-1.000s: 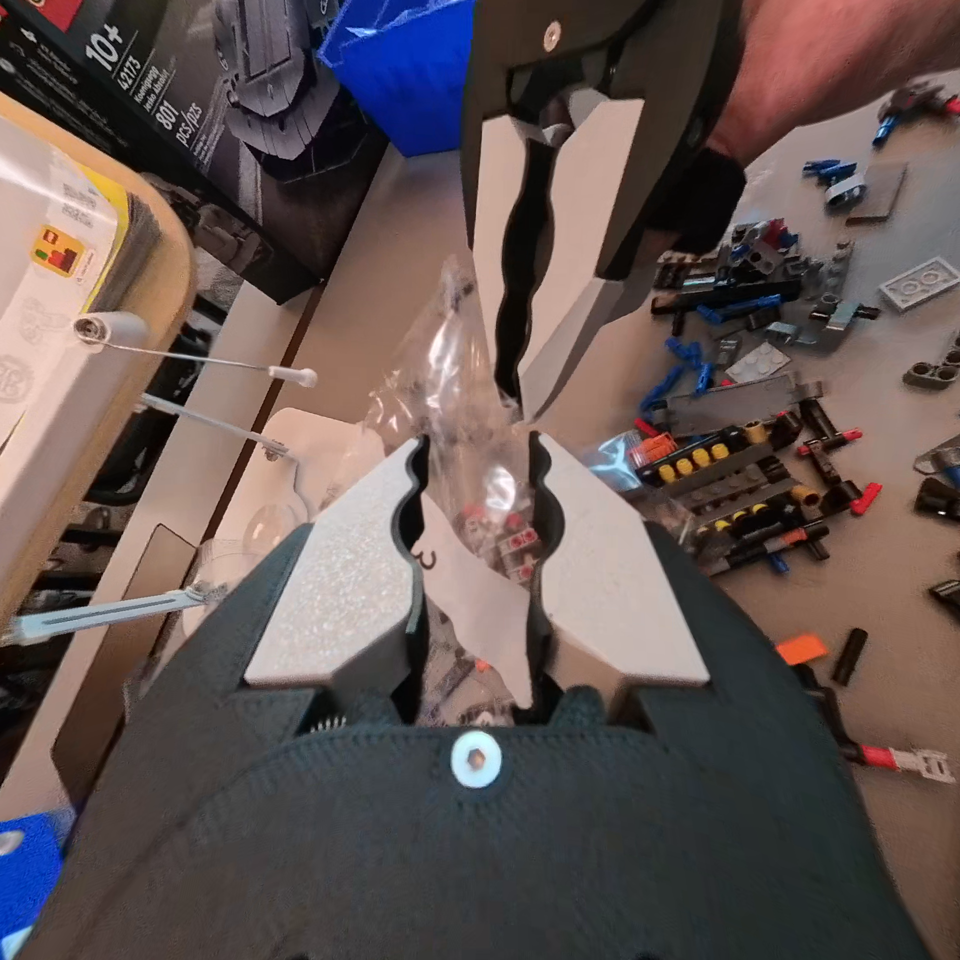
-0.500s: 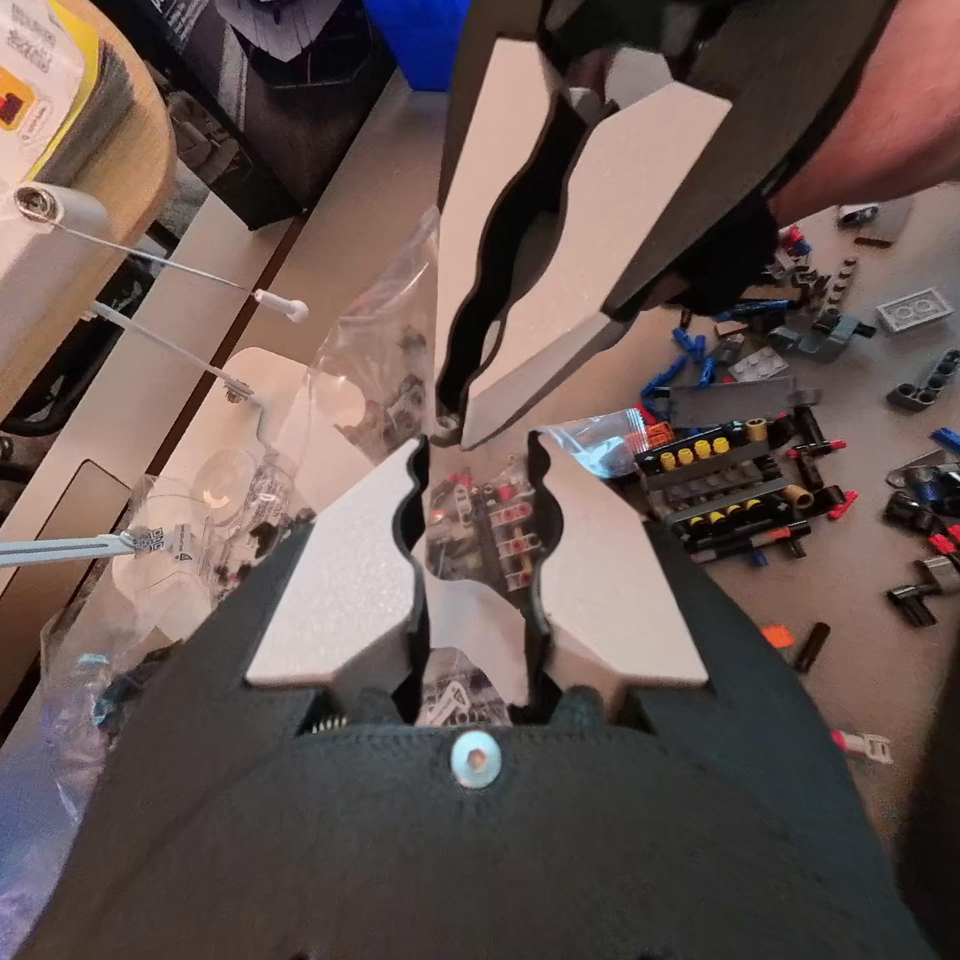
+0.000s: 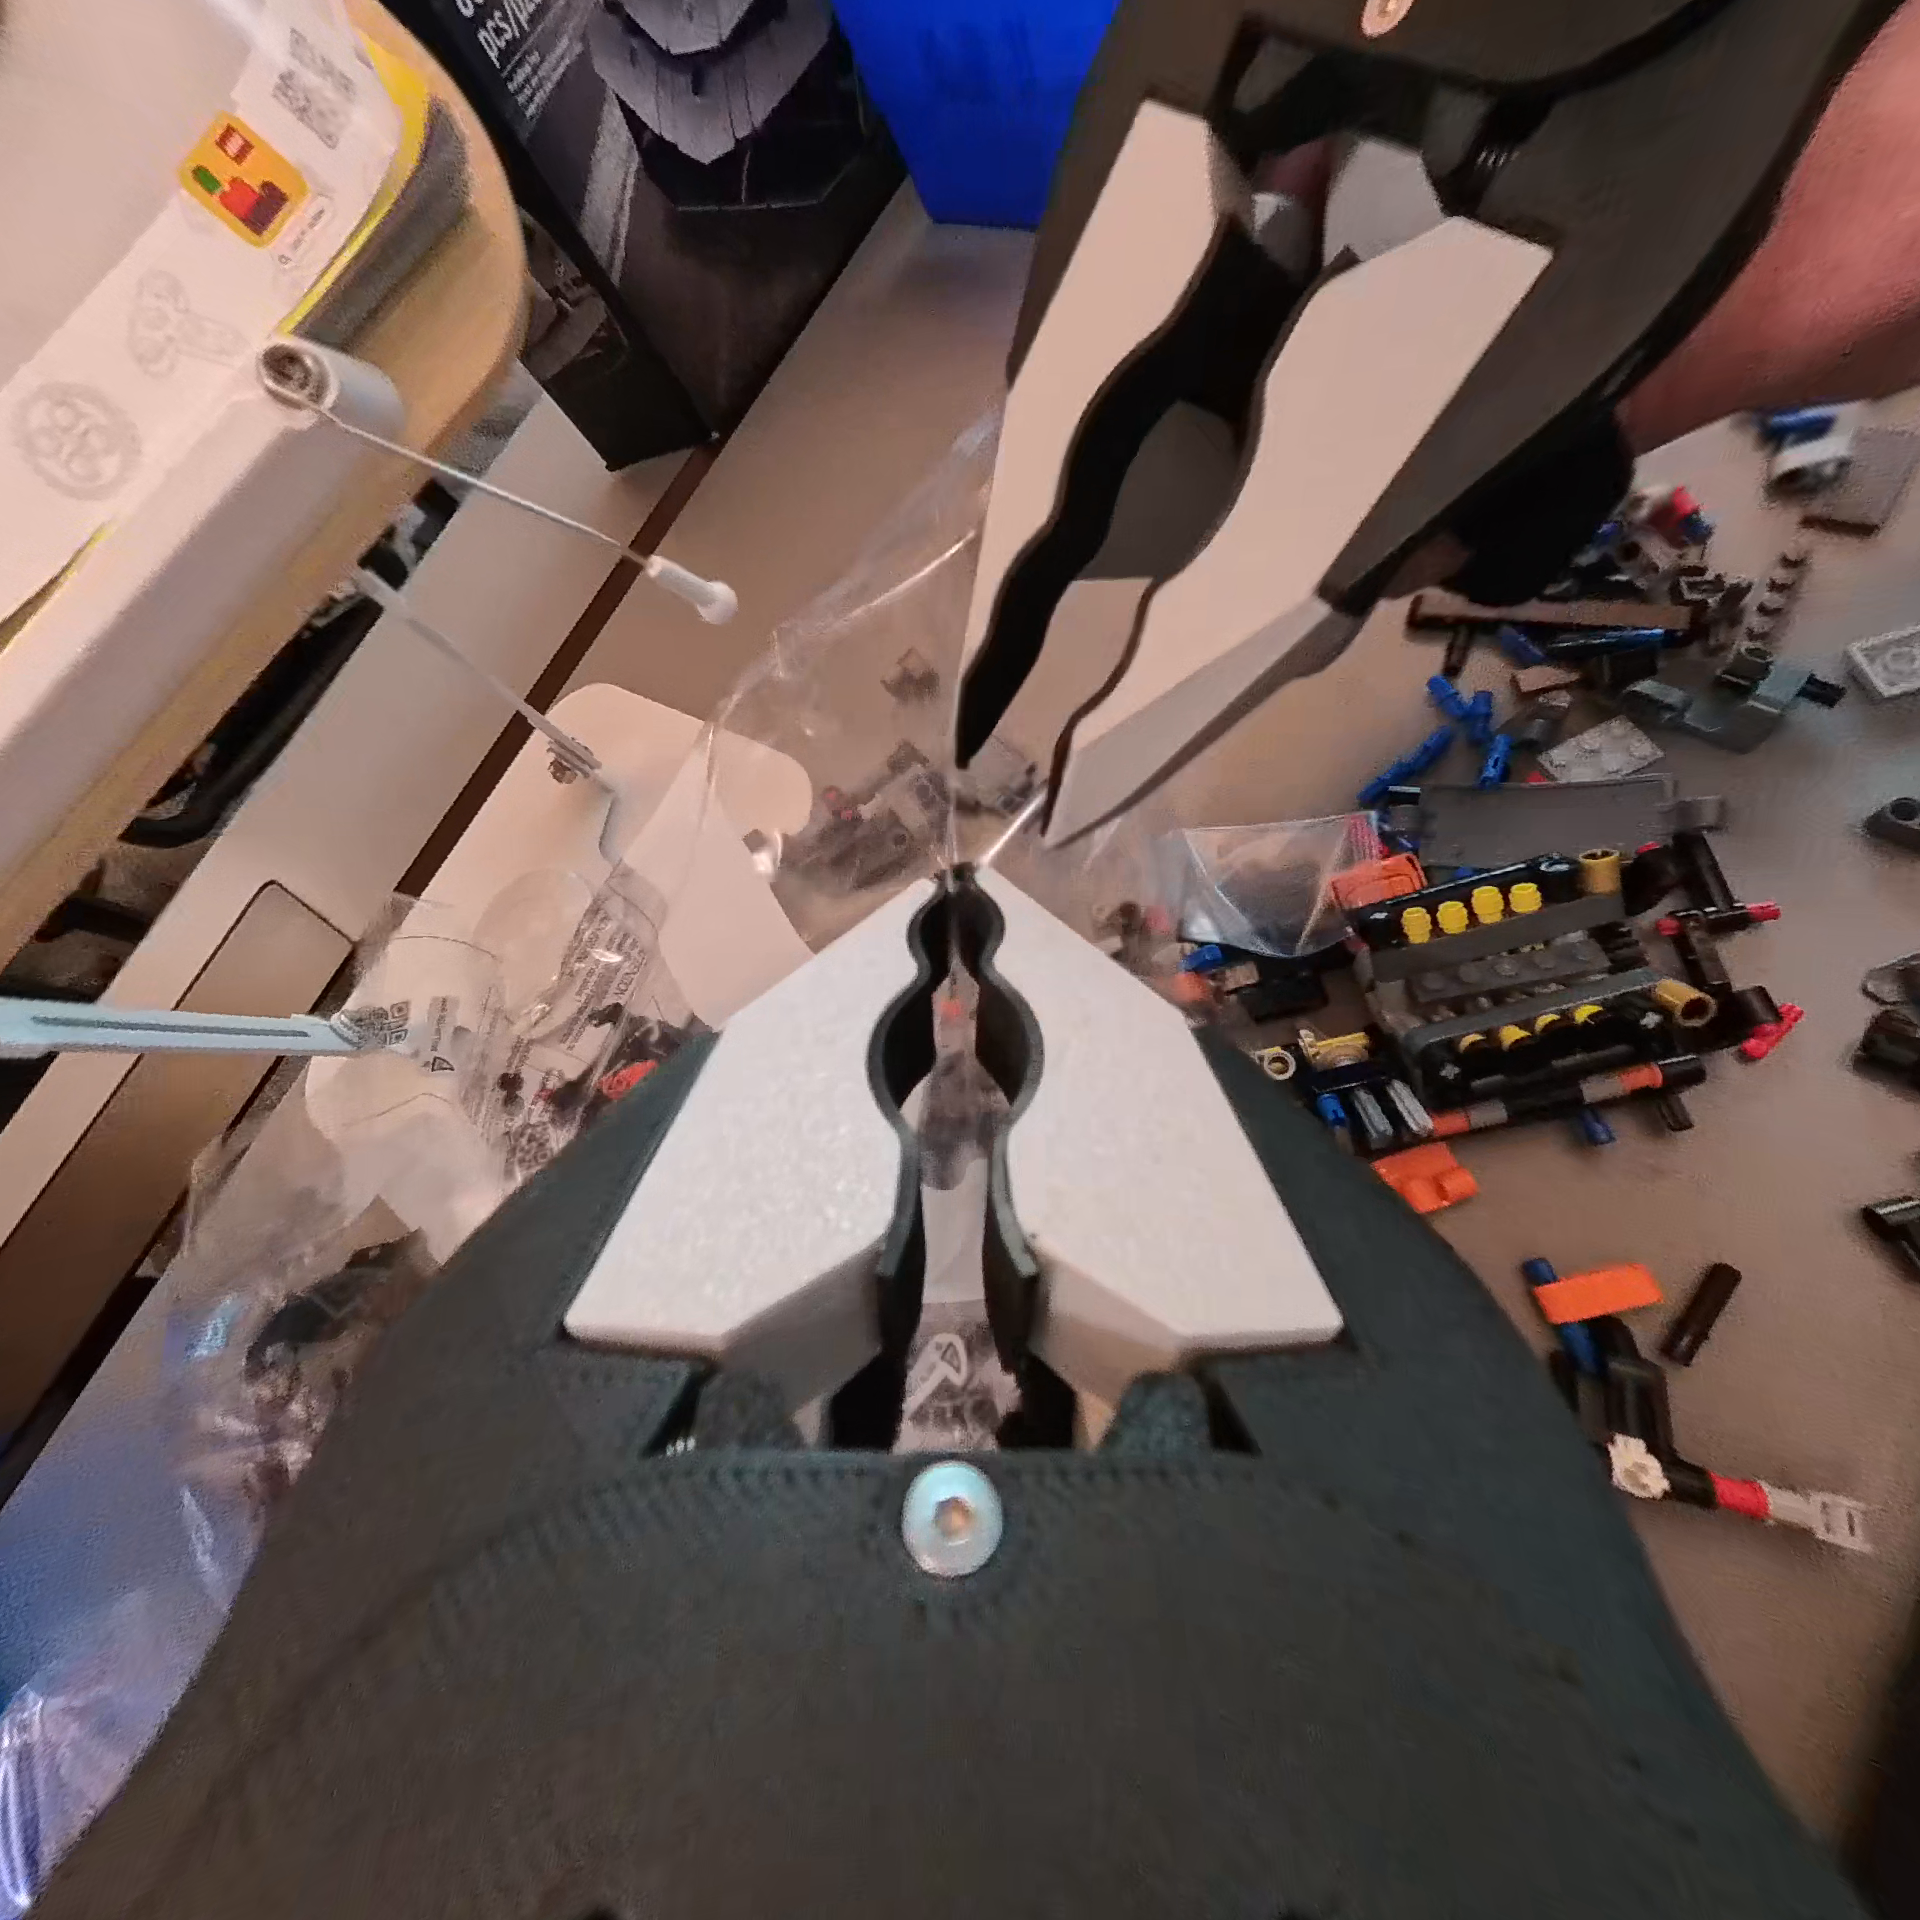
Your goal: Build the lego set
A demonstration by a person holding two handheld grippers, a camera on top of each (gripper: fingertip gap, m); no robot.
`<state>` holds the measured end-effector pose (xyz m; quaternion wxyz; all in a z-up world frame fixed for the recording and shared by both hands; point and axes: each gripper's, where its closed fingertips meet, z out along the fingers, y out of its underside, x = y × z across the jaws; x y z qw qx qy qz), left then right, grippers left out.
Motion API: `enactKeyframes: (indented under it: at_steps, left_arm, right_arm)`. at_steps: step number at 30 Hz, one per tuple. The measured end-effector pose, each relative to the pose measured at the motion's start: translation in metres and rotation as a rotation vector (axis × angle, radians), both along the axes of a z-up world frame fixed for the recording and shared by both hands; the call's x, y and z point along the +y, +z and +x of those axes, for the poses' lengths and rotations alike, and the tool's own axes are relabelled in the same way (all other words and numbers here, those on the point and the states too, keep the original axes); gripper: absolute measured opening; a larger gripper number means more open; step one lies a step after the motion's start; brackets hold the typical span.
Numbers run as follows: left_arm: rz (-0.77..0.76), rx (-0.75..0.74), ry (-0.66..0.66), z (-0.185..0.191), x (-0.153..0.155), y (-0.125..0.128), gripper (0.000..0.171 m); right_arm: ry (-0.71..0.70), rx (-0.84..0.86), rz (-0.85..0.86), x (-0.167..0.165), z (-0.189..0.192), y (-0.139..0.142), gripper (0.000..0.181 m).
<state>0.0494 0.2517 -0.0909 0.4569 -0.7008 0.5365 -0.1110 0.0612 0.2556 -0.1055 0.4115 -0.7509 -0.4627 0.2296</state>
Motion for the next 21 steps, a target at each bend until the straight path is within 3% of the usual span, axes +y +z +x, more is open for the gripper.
enactKeyframes:
  at_steps: [3,5,13,21]
  left_arm:
    - [-0.001,-0.034,0.009,-0.004,0.001,0.006,0.000]
    - [0.018,-0.047,0.017,-0.006,0.003,0.010,0.000]
    - [0.018,-0.029,0.012,-0.004,0.001,0.006,0.000]
    - [0.018,-0.031,0.013,-0.004,0.001,0.006,0.000]
  right_arm:
    - [0.007,0.045,-0.009,-0.002,0.012,0.014,0.022]
    - [0.030,0.011,-0.055,-0.007,0.027,0.008,0.019]
    - [0.202,-0.369,-0.274,-0.051,0.085,-0.063,0.019]
    - [0.252,-0.485,-0.299,-0.058,0.077,-0.093,0.010]
